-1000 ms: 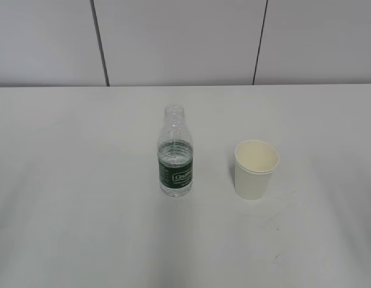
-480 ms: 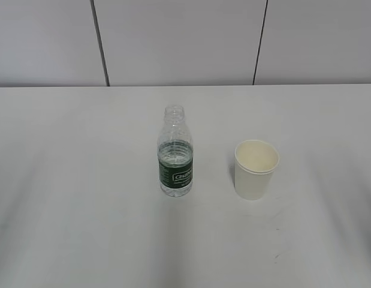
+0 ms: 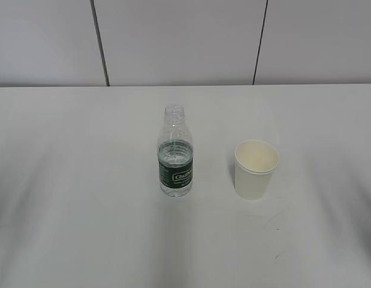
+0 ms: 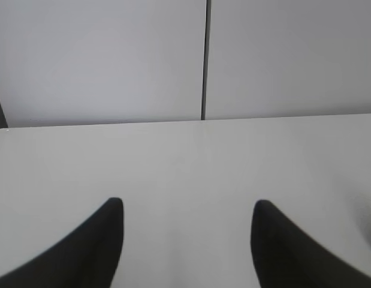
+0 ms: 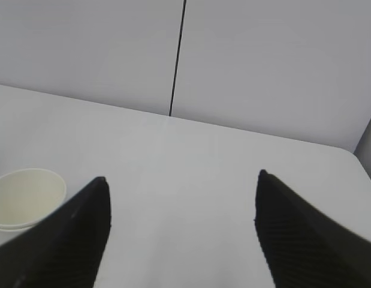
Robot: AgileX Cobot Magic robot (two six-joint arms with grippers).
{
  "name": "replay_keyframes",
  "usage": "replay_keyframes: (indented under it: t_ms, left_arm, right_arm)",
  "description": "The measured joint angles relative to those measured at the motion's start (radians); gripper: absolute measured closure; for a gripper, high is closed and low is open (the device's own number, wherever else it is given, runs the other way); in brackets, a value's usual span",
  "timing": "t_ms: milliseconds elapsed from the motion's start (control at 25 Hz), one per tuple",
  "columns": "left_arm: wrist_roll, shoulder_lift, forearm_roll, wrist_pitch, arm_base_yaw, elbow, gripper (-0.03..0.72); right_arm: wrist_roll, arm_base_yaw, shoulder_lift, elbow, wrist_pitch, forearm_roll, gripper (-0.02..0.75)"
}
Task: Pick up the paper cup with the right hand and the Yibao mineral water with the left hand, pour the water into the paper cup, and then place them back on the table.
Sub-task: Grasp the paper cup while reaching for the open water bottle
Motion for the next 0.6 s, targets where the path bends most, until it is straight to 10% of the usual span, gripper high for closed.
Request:
replay_keyframes:
  t_ms: [600]
  left_arm:
    - [-0.038,0.485,0.148,-0.461,0.0,-0.006,0.274]
  right_arm:
    - [0.037,0.0,0.451,0.0,-0.423,-0.081,0.153]
